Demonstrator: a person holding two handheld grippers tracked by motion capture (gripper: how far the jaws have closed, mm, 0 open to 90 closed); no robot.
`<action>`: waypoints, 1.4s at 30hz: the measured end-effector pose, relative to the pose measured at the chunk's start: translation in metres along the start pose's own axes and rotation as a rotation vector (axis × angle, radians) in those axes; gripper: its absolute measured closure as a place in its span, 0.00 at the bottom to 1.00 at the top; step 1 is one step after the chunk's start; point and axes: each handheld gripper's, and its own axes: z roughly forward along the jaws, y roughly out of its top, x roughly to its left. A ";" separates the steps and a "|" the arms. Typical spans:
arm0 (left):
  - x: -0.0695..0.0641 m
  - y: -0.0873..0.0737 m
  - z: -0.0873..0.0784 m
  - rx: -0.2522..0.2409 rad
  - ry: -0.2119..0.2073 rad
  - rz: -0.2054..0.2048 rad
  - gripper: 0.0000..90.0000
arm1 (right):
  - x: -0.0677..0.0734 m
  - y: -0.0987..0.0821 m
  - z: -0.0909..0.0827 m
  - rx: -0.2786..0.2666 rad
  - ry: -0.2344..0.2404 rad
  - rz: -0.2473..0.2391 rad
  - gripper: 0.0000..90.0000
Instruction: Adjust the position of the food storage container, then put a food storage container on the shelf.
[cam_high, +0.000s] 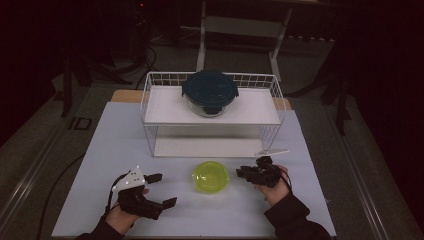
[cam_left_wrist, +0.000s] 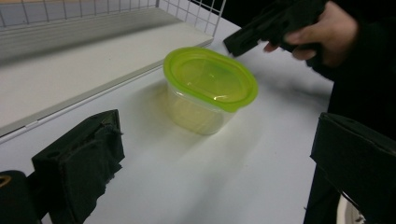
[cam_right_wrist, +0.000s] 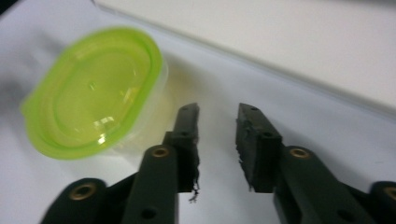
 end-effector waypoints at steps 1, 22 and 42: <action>0.000 0.001 0.001 0.004 0.001 -0.003 0.02 | -0.001 0.002 -0.006 -0.019 0.001 0.005 0.70; 0.000 0.043 0.028 0.030 -0.042 -0.156 0.00 | 0.015 0.032 -0.029 -0.159 0.156 -0.053 0.16; 0.031 0.014 0.078 0.185 -0.115 -0.634 0.37 | 0.005 0.028 0.027 0.085 0.239 0.198 0.55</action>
